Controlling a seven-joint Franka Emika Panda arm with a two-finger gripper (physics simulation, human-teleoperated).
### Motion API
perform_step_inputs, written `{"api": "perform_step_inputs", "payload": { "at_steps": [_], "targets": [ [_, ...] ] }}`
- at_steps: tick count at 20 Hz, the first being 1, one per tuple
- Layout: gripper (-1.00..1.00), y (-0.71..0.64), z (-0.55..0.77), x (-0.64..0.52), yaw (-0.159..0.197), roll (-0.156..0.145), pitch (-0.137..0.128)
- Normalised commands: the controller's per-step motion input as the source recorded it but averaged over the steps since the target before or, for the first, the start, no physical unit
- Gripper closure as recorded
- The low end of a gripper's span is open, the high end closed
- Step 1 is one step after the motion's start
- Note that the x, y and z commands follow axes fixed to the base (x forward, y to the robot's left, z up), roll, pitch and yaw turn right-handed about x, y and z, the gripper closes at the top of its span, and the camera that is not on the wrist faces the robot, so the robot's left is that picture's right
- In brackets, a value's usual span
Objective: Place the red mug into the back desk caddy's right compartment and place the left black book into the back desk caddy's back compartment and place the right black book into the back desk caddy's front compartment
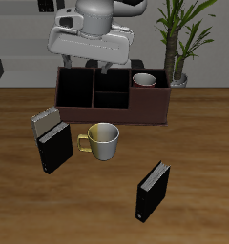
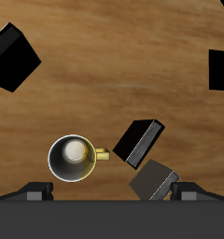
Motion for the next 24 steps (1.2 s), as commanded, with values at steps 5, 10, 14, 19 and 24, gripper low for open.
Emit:
{"api": "perform_step_inputs", "payload": {
  "at_steps": [5,10,14,19,24],
  "targets": [
    [-1.00,0.51,0.02,0.38,-0.027,-0.038,0.011],
    [-1.00,0.56,0.16,0.29,-0.007,0.049,-0.003],
    [-1.00,0.33,0.09,0.33,-0.031,-0.015,-0.002],
    [-1.00,0.21,0.15,0.51,-0.029,0.017,-0.014],
    [-1.00,0.18,0.02,0.33,-0.025,0.055,-0.024]
  ]
}}
